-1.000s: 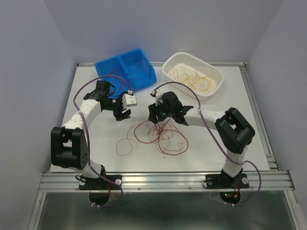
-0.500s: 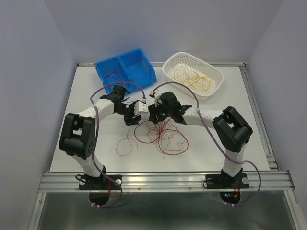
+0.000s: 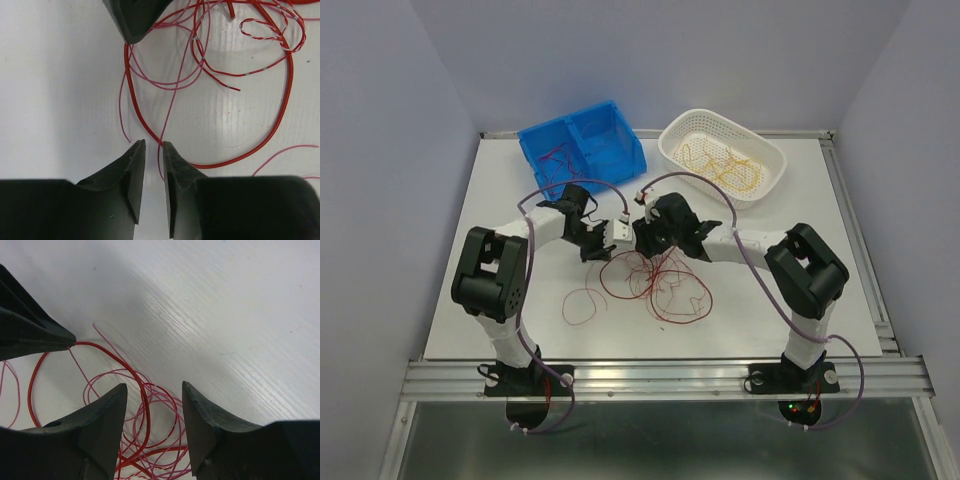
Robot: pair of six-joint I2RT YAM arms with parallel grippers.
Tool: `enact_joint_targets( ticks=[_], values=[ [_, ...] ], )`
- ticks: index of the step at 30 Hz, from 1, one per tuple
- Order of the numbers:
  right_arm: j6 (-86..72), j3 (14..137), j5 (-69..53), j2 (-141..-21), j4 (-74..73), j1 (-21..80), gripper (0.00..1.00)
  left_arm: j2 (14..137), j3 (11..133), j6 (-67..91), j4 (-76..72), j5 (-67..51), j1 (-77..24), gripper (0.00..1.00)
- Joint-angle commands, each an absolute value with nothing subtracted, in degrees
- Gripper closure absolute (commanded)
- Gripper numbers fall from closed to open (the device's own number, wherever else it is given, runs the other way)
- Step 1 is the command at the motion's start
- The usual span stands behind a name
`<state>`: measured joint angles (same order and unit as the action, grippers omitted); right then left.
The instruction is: Untangle the cables
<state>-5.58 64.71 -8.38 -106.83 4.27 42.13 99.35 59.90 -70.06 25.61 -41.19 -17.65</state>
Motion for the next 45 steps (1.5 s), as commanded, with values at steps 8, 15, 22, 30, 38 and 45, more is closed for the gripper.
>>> enact_joint_targets(
  ticks=[8,15,22,30,38,45],
  values=[
    [-5.3,63.2,-6.1,-102.2,5.4,42.4,0.46,93.7,65.0,-71.0,33.4,-42.3,-15.2,1.00],
    [-2.6,62.7,-14.3,-101.9,7.3,42.3,0.36,84.1,74.5,-76.3,50.1,-47.6,-10.1,1.00],
    [-2.8,64.1,-14.3,-105.9,7.2,42.4,0.34,76.6,76.1,-69.9,47.5,-45.0,-9.9,1.00],
    [-4.0,63.4,-14.5,-108.4,7.0,42.2,0.44,67.3,78.0,-54.7,33.2,-38.9,-9.1,1.00],
    [-9.2,55.9,-0.5,-100.7,6.6,41.0,0.99,65.6,83.0,-39.7,22.1,-29.3,-7.9,1.00],
    [-13.0,51.8,8.0,-92.3,6.9,40.0,0.63,69.0,88.2,-37.0,20.0,-31.8,-7.9,1.00]
  ],
)
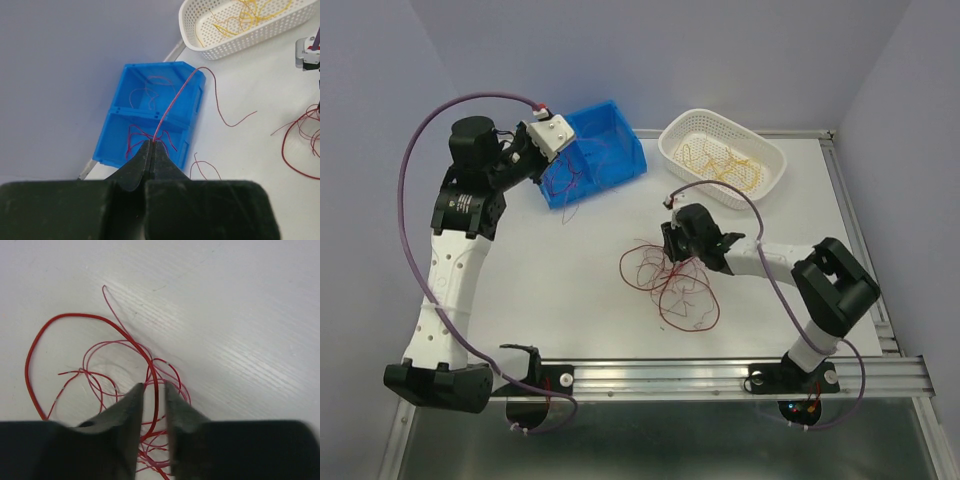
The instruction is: Untangle the cables
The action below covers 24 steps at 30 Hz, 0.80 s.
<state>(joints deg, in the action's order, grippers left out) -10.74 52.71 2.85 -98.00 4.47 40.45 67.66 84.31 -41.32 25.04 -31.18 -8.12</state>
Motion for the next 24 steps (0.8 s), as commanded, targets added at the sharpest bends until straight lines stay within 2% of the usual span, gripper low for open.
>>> enact_joint_targets(
  ticks=[1,5,16,20,24],
  values=[
    [-13.1,51.6,8.2,-91.3,7.4,40.0,0.51,70.0,88.7,-36.7,19.3,-31.9,-7.9,1.00],
    [-13.8,51.1,10.9,-87.7,10.1,40.0,0.40,77.4,94.1,-35.5,16.8,-34.5,-7.9,1.00],
    [-15.7,46.9,15.2,-82.2,17.2,40.0,0.36,105.5,116.6,-25.8,0.3,-37.9,-7.6,1.00],
    [-15.8,45.7,16.4,-81.2,17.8,39.9,0.36,117.2,130.9,-23.7,-1.2,-36.4,-7.6,1.00],
    [-15.9,43.9,17.8,-79.9,19.0,39.7,0.35,120.5,133.9,-22.6,-6.6,-34.3,-7.6,1.00]
  ],
)
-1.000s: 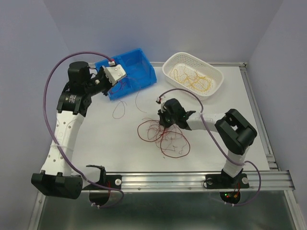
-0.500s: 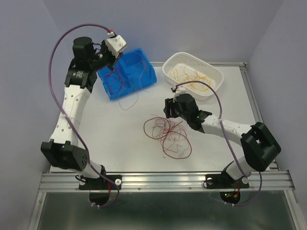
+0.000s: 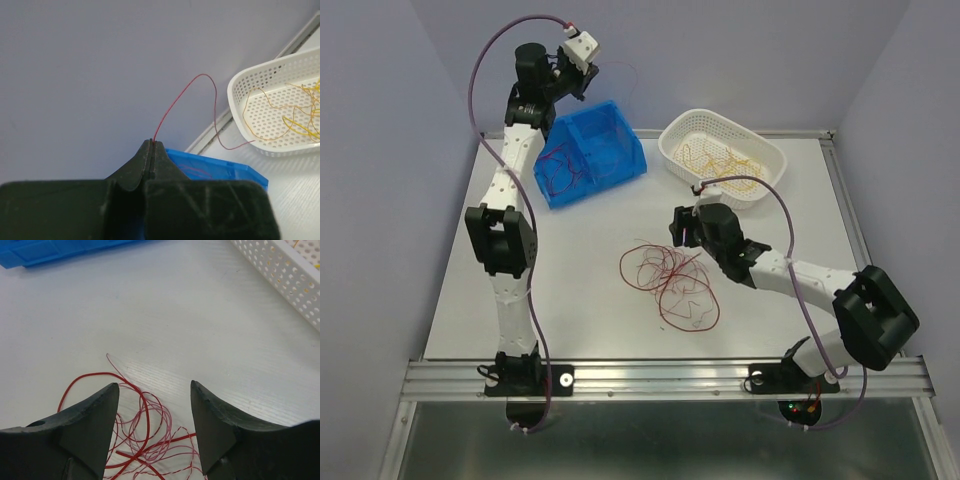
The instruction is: Untangle the cables
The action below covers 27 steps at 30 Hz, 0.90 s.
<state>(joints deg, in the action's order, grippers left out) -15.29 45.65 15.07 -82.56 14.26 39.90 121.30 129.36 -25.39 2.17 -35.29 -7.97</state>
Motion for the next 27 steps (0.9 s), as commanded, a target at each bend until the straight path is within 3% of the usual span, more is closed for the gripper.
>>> enact_joint_targets(
  ticks=[1,9,27],
  values=[
    [-15.9,43.9,17.9,-79.9,19.2,39.6,0.35,120.6,133.8,-22.6,-7.4,-34.3,-7.6,1.00],
    [-15.6,44.2,17.3,-80.2,19.9,39.2,0.35,116.1,130.7,-20.4,-15.8,-33.4,-7.2,1.00],
    [-15.7,42.7,15.8,-78.2,20.7,39.2,0.36,120.4,136.7,-21.4,-24.2,-27.5,-7.2,1.00]
  ],
)
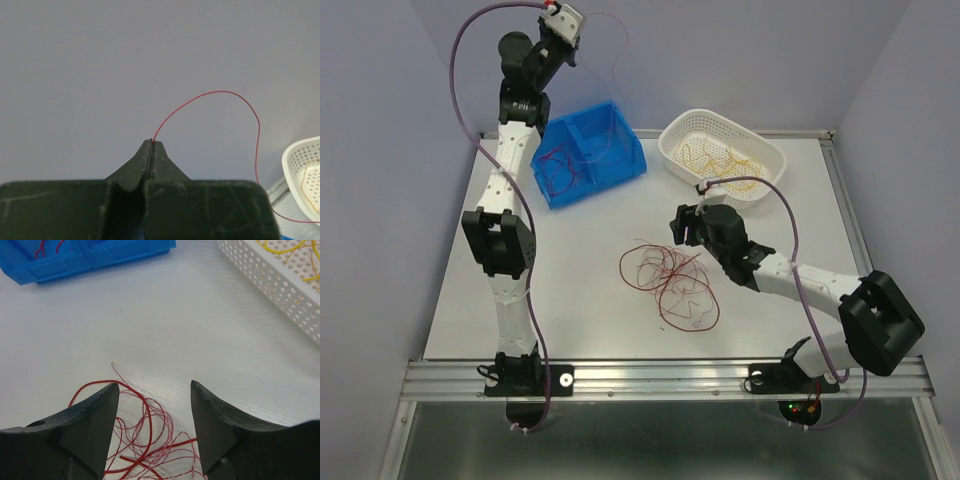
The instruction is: Untangle the cables
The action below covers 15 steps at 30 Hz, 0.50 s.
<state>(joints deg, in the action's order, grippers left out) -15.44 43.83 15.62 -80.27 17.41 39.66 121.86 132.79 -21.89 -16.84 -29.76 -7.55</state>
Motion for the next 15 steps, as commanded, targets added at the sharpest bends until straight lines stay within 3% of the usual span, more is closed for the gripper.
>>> enact_joint_targets(
  ticks=[1,15],
  values=[
    [-15.7,42.7,15.8,-78.2,20.7,39.2,0.36,120.3,136.8,-21.5,-25.7,-27.0,-7.2,1.00],
    [-16.1,41.6,14.6,-77.4,21.0,39.2,0.36,121.5,134.4,-25.2,-33.0,-24.9,-9.9,1.00]
  ],
)
